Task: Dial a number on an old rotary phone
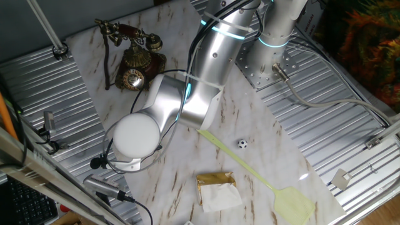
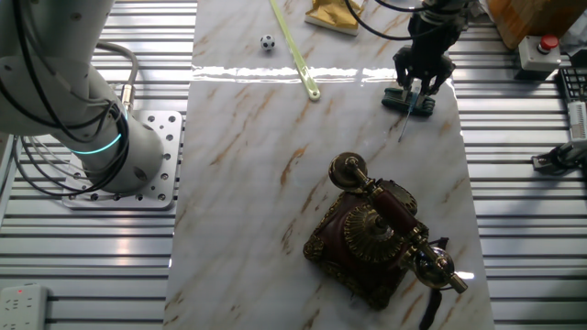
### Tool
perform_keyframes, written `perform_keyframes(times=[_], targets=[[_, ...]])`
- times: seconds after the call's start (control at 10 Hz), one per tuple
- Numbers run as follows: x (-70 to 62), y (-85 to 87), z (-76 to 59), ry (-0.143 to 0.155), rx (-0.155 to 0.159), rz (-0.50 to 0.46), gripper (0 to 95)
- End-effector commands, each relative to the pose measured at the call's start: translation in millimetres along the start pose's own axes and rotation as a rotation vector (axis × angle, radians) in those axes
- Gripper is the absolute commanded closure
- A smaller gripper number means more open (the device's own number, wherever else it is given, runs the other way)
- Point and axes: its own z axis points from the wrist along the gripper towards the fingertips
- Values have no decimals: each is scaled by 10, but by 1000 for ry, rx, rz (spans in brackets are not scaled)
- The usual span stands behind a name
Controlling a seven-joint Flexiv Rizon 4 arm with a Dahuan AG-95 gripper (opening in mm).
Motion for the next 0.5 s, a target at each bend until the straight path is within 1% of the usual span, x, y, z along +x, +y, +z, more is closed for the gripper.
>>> perform_keyframes(times=[0.1, 0.5], targets=[[-3, -3, 1, -1, 4, -8, 760], [-5, 1, 16, -5, 8, -22, 760]])
